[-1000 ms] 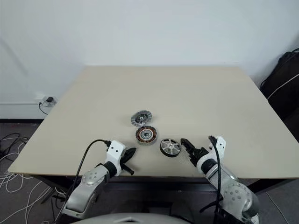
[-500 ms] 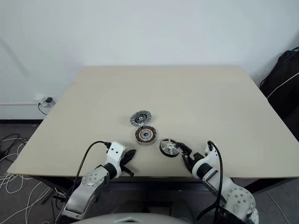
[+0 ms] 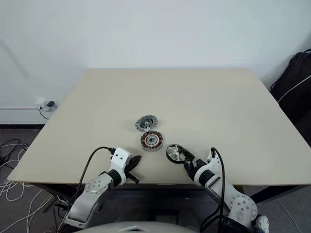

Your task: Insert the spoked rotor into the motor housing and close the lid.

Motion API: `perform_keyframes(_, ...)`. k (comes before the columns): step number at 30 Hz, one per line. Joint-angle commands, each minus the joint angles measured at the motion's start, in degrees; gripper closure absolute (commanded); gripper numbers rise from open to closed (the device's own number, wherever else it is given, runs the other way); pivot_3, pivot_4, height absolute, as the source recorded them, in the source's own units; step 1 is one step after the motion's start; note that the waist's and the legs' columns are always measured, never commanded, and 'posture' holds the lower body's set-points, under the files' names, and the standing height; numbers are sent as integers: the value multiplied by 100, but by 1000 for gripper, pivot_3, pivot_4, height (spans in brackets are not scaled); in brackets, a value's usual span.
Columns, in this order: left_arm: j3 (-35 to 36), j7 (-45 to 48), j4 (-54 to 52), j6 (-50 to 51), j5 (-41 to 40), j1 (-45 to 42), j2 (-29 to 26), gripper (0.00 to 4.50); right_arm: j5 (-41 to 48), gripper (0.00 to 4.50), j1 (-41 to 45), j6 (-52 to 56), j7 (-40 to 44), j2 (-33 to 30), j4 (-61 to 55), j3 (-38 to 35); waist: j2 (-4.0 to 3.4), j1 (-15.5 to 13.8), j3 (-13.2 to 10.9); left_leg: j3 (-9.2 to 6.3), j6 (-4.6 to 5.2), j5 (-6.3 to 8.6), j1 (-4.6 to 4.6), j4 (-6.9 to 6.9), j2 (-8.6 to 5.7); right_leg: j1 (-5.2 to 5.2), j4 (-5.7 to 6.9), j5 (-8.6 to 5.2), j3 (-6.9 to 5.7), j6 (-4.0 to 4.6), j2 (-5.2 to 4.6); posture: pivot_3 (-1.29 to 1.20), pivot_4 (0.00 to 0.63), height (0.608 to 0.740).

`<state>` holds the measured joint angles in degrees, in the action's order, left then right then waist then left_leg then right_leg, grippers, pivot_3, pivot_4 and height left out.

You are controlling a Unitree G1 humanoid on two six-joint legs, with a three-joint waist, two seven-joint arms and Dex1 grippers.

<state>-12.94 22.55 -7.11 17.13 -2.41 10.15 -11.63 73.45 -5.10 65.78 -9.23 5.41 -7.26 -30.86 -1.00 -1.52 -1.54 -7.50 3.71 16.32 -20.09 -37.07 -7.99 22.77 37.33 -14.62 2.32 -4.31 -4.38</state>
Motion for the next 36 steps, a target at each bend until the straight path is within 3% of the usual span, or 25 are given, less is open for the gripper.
perform_keyframes(1, 35, 1, -303, -16, -32, -45, -36, 4500, 237, 407, -12, -291, 15, 186, -20, 178, -3, 0, 2, 0, 1, 1, 0, 0, 0, -2, -5, 1, -1, -1, 0, 0, 0, 740)
perform_keyframes(13, 58, 11, -299, -7, -33, -92, -55, 4500, 145, 4081, -151, -784, -102, -39, 145, 479, -12, 0, 17, 1, 14, 14, -9, 1, 1, -3, -34, 24, -2, 22, 3, 0, 0, 740)
perform_keyframes(21, 60, -4, -316, 11, -41, -71, -41, 4500, 95, 4082, -216, -876, -121, -228, 104, 708, -13, 8, 29, 2, 14, 16, -7, -1, 4, -7, -34, 24, -2, 21, 5, 0, 0, 740)
perform_keyframes(36, 46, -38, -339, 19, -43, -33, 2, 4500, 848, 4082, 192, -1447, -36, -221, -500, 903, -17, 6, 29, 3, 16, 17, -9, 0, 4, -4, -36, 25, -2, 20, 5, 0, 0, 740)
